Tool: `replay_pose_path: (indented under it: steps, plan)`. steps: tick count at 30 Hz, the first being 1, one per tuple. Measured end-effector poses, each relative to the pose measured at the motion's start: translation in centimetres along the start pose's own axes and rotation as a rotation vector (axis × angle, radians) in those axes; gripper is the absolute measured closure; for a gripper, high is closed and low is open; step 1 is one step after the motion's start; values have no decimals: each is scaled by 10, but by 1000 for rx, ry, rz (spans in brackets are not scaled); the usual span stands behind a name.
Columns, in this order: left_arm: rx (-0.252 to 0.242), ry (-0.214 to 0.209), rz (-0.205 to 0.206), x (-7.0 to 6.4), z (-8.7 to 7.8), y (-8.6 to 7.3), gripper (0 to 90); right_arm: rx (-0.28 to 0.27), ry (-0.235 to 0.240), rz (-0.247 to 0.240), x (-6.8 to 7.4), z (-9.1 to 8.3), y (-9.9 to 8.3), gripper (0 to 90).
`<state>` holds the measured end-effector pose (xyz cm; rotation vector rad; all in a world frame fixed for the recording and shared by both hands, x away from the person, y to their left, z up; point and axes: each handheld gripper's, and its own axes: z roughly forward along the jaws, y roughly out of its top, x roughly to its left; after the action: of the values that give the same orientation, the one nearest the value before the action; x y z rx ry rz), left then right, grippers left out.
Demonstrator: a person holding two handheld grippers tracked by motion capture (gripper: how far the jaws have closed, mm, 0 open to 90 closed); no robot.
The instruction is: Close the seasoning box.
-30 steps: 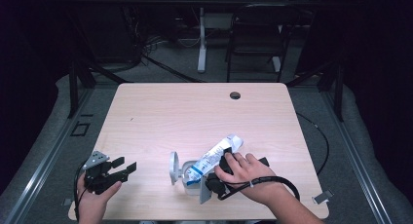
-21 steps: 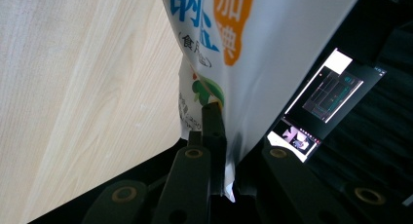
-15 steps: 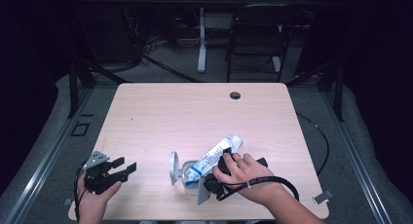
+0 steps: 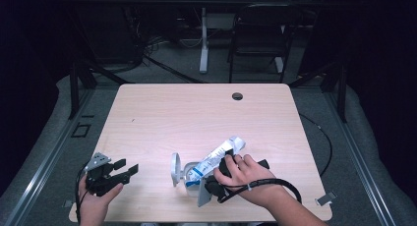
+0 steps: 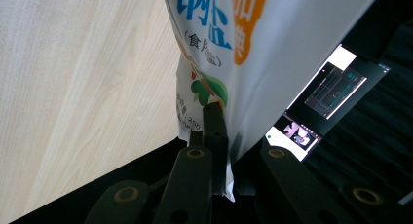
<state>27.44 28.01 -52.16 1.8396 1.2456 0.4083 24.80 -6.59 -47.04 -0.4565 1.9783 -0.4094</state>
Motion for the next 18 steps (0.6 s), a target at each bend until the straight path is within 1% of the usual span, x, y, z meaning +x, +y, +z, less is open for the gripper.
replay_pose_path:
  steps: [3, 11, 12, 16, 18]
  plan:
    - [-1, 0, -1, 0, 0, 0, 425, 12, -3, -15, -1, -1, 1, 869]
    - [-1, -2, -1, 0, 0, 0, 425, 1, 0, -15, -2, -1, 1, 871]
    - [-2, -1, -1, 0, 0, 0, 425, 13, -5, -25, -2, -2, 2, 871]
    - [-5, 0, -1, 0, -1, 1, 425, 14, -11, -32, -3, -3, 2, 873]
    - [-6, -2, -1, 0, -1, 1, 425, 27, -7, -41, -5, -4, 3, 874]
